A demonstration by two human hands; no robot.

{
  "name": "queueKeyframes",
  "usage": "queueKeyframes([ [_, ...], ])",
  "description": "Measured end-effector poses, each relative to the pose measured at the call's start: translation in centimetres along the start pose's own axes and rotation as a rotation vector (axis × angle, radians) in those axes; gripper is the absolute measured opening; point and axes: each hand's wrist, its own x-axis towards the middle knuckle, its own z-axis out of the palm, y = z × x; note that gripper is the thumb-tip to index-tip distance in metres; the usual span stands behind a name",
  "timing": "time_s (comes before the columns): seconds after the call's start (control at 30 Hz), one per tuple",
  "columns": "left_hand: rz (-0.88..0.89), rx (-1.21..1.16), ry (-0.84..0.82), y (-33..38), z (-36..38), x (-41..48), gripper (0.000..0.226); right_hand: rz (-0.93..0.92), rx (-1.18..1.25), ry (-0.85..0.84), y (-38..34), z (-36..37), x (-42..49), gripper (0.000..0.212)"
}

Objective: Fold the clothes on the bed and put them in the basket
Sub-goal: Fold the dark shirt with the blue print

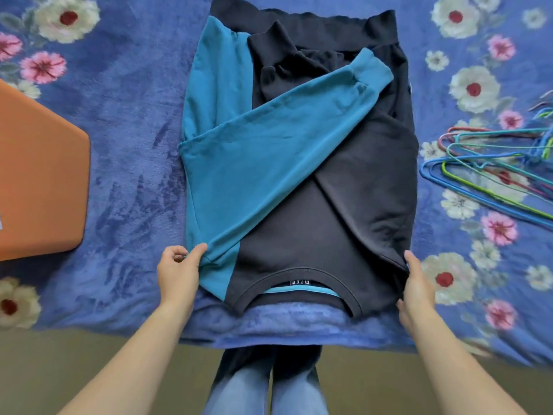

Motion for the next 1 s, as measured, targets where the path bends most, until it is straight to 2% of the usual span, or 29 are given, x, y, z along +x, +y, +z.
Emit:
queueKeyframes([
  [0.07, -0.016, 0.109, -0.008, 0.0, 0.6, 0.0, 0.034, 0.063, -0.035, -0.117, -0.2, 0.5, 0.0, 0.06],
  [0.13, -0.083, 0.105, -0.097, 0.0, 0.7, 0.2, 0.027, 0.055, -0.125, -0.205, -0.3, 0.5, -0.2, 0.04],
  [0.17, -0.141, 0.048, -0.146, 0.0, 0.5, 0.3, 0.019, 0.039, -0.172, -0.231, -0.5, 0.2, -0.2, 0.031],
  [0.23, -0.252, -0.143, -0.23, 0.1, -0.4, 0.4, 0.011, 0.002, -0.192, -0.279, -0.9, -0.6, -0.1, 0.026],
  [0.33, -0.266, -0.352, -0.321, -0.3, -2.4, -0.2, 0.023, -0.036, -0.182, -0.358, -1.5, -2.2, -0.8, 0.023],
  [0.4, -0.294, -0.315, -0.328, -1.5, -3.5, -1.4, 0.022, -0.043, -0.275, -0.342, -1.0, -3.6, -1.3, 0.018],
  [0.53, -0.524, -0.27, -0.257, -4.6, -5.4, -5.6, 0.026, 0.025, -0.548, -0.256, 0.9, -6.6, -4.3, 0.007],
  [0.63, -0.654, -0.296, -0.188, -5.4, -7.0, -8.4, 0.029, 0.088, -0.629, -0.212, 1.7, -8.0, -6.4, 0.009],
  [0.67, -0.666, -0.3, -0.157, -5.4, -7.5, -8.9, 0.036, 0.091, -0.627, -0.19, 1.5, -8.3, -6.9, 0.009],
  [0.73, -0.654, -0.296, -0.115, -4.5, -7.9, -9.3, 0.053, 0.046, -0.574, -0.147, 0.3, -8.3, -7.6, 0.019],
  [0.8, -0.558, -0.271, -0.051, -2.0, -7.5, -8.9, 0.039, -0.003, -0.443, -0.164, -2.0, -7.7, -8.3, 0.049],
  [0.83, -0.495, -0.253, -0.033, -0.4, -7.2, -8.6, 0.03, 0.002, -0.357, -0.196, -3.3, -7.4, -8.5, 0.055],
  [0.93, -0.325, -0.299, -0.098, 5.7, -5.8, -7.3, 0.021, 0.066, -0.21, -0.328, -8.4, -6.0, -8.3, 0.044],
  [1.0, -0.316, -0.384, -0.195, 9.5, -4.9, -5.8, 0.012, 0.084, -0.099, -0.364, -11.6, -4.8, -7.7, 0.031],
])
